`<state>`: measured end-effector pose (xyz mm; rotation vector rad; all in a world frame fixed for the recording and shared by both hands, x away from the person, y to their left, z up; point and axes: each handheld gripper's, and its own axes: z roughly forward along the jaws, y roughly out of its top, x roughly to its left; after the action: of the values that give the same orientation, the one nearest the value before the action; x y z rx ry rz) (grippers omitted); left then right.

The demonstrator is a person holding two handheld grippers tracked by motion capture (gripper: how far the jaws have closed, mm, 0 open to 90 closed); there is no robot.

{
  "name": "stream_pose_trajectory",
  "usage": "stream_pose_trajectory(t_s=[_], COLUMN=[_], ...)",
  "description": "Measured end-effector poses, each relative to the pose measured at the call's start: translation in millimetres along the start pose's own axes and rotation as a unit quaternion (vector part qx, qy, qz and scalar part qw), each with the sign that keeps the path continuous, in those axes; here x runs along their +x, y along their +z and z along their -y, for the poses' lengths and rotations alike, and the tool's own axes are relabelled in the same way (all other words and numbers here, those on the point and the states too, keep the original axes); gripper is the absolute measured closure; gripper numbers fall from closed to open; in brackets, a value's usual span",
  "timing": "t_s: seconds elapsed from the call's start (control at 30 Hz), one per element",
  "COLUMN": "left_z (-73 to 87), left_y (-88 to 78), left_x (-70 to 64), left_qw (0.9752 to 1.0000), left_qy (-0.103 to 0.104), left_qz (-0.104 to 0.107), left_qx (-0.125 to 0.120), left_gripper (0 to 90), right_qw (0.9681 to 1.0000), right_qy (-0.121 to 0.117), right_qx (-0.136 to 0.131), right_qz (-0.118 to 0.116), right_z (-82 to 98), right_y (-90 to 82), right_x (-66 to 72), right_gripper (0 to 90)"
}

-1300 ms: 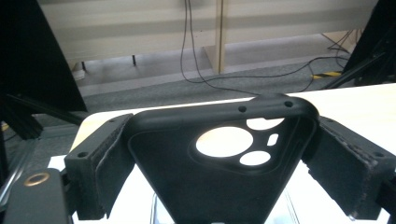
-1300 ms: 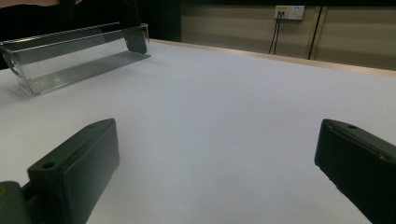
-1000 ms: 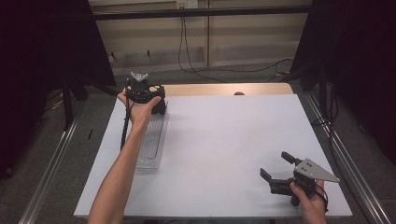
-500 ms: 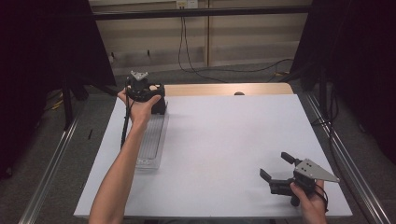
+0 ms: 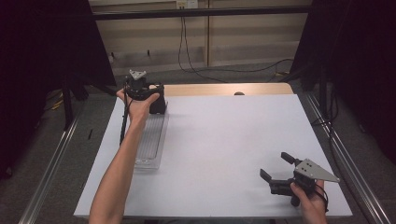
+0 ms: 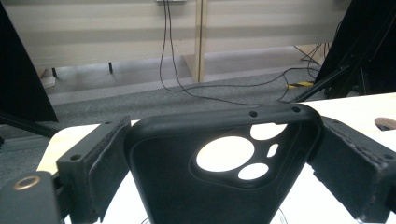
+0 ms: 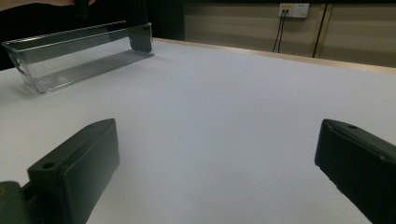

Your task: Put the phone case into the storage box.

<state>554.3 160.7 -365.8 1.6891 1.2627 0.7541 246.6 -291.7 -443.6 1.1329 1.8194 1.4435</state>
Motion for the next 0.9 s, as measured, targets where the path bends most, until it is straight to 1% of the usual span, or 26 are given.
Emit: stream_pose_trajectory(t_s=[0.03,0.13,0.27,0.3,0.33,0.37,0.4,0.47,0.6,0.63,0.73,0.8,0.9], left_z=[0.1,-0.3,-1.5,-1.8,-2.2,-2.5,-3.2,-4.9,-7.0,-7.3,-8.4,-8.9,-8.3], left_y=[0.1,0.3,-0.1,-0.5,-0.9,-1.5,-2.0,-2.7,-3.7,-4.2,-6.1,-6.4,-5.0], left_x=[0.0,-0.8,0.0,-0.2,-0.1,-0.1,-0.6,-0.8,5.5,6.7,10.7,12.5,12.0], left_qw=[1.0,0.9999,0.9996,0.9996,0.9995,0.9992,0.999,0.9988,0.9987,0.9986,0.9985,0.9984,0.9983], left_qy=[0.002,0.001,-0.001,0.002,0.003,0.002,0.006,0.007,0.003,0.001,0.007,0.006,0.006], left_qz=[0.001,-0.005,0.003,0.003,0.009,0.019,0.021,0.014,0.009,0.01,0.01,0.009,0.012], left_qx=[-0.001,-0.015,-0.027,-0.027,-0.03,-0.036,-0.039,-0.046,-0.05,-0.053,-0.054,-0.055,-0.057], left_gripper=[8.7,6.2,6.1,6.1,5.8,5.5,5.3,5.2,3.9,3.9,3.2,3.2,3.3], right_qw=[1.0,1.0,1.0,1.0,1.0,1.0,1.0,1.0,1.0,1.0,1.0,1.0,1.0], right_qy=[0.0,0.001,-0.001,0.0,-0.001,0.0,0.0,0.001,0.0,0.0,0.0,0.0,0.0], right_qx=[0.0,0.001,0.0,0.001,0.001,0.001,0.001,0.001,-0.001,-0.001,0.001,0.001,0.001], right_qz=[0.0,0.0,0.0,-0.001,-0.001,0.0,-0.001,0.0,0.0,0.0,0.001,0.0,0.0], right_z=[0.0,0.1,0.1,0.1,0.2,0.2,0.2,0.2,0.2,0.2,0.2,0.3,0.2], right_y=[0.0,0.5,0.2,0.2,0.3,0.4,0.4,0.5,0.3,0.2,0.2,0.6,0.9], right_x=[-0.1,-0.2,0.2,0.1,-0.2,-0.3,-0.2,0.1,0.5,0.3,-0.1,0.1,0.7], right_gripper=[0.0,0.0,0.0,0.0,0.0,0.0,0.0,0.0,0.0,0.0,0.0,0.0,0.0])
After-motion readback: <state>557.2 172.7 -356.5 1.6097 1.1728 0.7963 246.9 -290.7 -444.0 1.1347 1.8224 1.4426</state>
